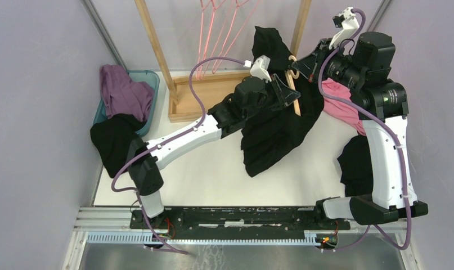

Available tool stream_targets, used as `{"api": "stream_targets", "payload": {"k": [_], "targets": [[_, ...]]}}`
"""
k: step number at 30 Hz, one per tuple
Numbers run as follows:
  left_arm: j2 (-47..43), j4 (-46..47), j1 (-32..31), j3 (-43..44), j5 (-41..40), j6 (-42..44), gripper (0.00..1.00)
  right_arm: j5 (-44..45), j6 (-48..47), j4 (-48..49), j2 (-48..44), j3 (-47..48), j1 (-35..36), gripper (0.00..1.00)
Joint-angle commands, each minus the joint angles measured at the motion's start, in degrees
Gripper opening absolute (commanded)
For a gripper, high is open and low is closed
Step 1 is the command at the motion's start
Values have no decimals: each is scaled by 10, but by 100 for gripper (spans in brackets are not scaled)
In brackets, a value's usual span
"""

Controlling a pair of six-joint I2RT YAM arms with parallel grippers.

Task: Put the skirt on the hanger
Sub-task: Place the hanger on the clothesline.

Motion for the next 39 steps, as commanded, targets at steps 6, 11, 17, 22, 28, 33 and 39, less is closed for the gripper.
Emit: {"api": "stream_targets", "payload": {"k": [6, 11, 17, 22, 28, 33, 39], "targets": [[19, 6, 40, 155, 141, -16, 11, 5, -15, -22, 0, 6, 2, 7], [36, -16, 65, 206, 199, -16, 11, 8, -15, -21, 5, 8, 2, 14], [47, -33, 88, 245, 241, -16, 11, 31, -20, -37, 9, 22, 2, 33], [71, -61, 111, 308, 278, -12, 12, 67, -23, -56, 5, 33, 1, 49], [115, -91, 155, 380, 322, -10, 12, 95, -25, -62, -28, 41, 0, 58], [142, -79, 188, 402, 348, -32, 12, 131, -23, -58, -75, 52, 0, 62], [176, -66, 222, 437, 366, -51, 12, 162, -21, -64, -115, 57, 0, 64]]}}
